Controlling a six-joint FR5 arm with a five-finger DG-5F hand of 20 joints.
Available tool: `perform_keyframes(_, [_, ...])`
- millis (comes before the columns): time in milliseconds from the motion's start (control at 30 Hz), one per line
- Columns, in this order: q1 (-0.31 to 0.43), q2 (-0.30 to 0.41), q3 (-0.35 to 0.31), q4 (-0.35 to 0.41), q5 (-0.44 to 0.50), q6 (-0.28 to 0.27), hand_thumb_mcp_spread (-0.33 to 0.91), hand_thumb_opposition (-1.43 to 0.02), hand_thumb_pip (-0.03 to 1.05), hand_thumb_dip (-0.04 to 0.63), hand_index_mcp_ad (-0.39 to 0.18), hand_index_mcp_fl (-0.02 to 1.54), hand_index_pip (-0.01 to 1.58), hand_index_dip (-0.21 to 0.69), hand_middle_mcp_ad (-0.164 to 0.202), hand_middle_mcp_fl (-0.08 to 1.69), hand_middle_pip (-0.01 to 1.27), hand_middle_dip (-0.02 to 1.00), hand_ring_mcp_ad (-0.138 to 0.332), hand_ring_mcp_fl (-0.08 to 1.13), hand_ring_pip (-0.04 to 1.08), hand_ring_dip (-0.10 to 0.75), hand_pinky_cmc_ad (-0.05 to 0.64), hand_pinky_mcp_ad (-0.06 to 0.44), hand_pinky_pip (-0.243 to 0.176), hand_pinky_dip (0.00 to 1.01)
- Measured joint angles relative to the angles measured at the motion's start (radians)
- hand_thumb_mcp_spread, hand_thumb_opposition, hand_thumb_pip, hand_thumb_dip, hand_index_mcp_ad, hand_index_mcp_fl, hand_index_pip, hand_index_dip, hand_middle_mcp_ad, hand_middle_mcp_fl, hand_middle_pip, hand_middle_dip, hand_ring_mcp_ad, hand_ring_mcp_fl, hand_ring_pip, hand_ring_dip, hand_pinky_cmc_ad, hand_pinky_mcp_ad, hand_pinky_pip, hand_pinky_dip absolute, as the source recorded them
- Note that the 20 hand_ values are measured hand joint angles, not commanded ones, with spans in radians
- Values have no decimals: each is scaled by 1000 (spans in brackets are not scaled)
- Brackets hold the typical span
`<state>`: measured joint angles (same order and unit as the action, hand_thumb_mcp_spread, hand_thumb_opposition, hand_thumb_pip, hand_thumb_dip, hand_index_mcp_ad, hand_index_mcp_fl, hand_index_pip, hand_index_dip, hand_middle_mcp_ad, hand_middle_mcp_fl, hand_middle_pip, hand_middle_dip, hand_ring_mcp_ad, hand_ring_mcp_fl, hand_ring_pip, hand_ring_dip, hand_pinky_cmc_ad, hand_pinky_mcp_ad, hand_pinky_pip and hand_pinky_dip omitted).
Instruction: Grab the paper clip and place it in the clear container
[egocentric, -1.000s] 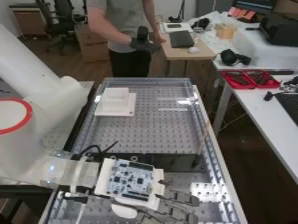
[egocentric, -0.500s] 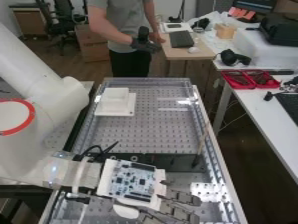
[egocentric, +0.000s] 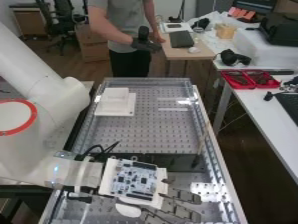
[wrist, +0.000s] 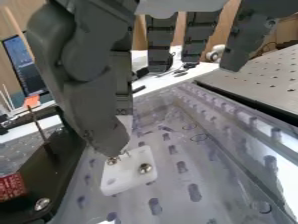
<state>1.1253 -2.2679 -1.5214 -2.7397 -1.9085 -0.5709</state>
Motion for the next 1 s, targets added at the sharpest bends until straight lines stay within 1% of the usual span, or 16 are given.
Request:
perform_keyframes(67, [0, 2, -4, 9, 1, 12, 490, -976, 637, 281, -202, 571, 1421, 77, 28, 108, 129, 182, 119, 0, 91, 112, 330, 278, -44, 180])
perform_keyframes(167, [0, 4, -6, 12, 2, 22, 489, -974, 628, 284, -202, 583, 1388, 80, 28, 112, 129, 182, 119, 0, 91, 112, 330, 278, -35, 178])
perform_keyframes(233, [0, 9, -8, 13, 3, 28, 494, -986, 614, 284, -204, 632, 1354, 75, 28, 122, 129, 182, 122, 0, 93, 112, 330, 278, -26, 183])
perform_keyframes(300, [0, 19, -11, 16, 3, 34, 489, -988, 613, 284, -204, 639, 1342, 75, 28, 122, 129, 182, 122, 3, 87, 112, 330, 278, -26, 183])
perform_keyframes(367, [1, 35, -20, 23, 4, 40, 485, -988, 613, 284, -204, 639, 1342, 75, 28, 115, 129, 182, 122, 0, 110, 112, 330, 278, -26, 183])
perform_keyframes(400, [2, 40, -23, 25, 4, 42, 485, -988, 613, 284, -204, 639, 1342, 75, 28, 136, 129, 182, 122, 0, 106, 112, 330, 278, -26, 183])
perform_keyframes(467, [4, 59, -36, 35, 5, 51, 487, -1005, 602, 281, -202, 670, 1325, 79, 28, 136, 129, 182, 122, 0, 106, 112, 330, 278, -26, 183])
perform_keyframes(800, [42, 178, -142, 122, 22, 104, 485, -1004, 599, 284, -202, 672, 1316, 75, 28, 136, 131, 188, 119, 0, 106, 112, 330, 278, -26, 183])
perform_keyframes(900, [65, 217, -178, 155, 34, 122, 490, -1014, 599, 284, -202, 689, 1306, 75, 28, 136, 131, 188, 119, 0, 110, 112, 333, 278, -26, 183])
perform_keyframes(967, [97, 252, -213, 184, 49, 134, 490, -1014, 599, 281, -202, 691, 1306, 75, 28, 136, 131, 188, 122, 0, 110, 112, 330, 278, -26, 183])
perform_keyframes(1000, [102, 256, -217, 187, 51, 135, 490, -1014, 599, 281, -202, 691, 1306, 75, 28, 136, 131, 188, 122, 0, 110, 112, 330, 278, -26, 183])
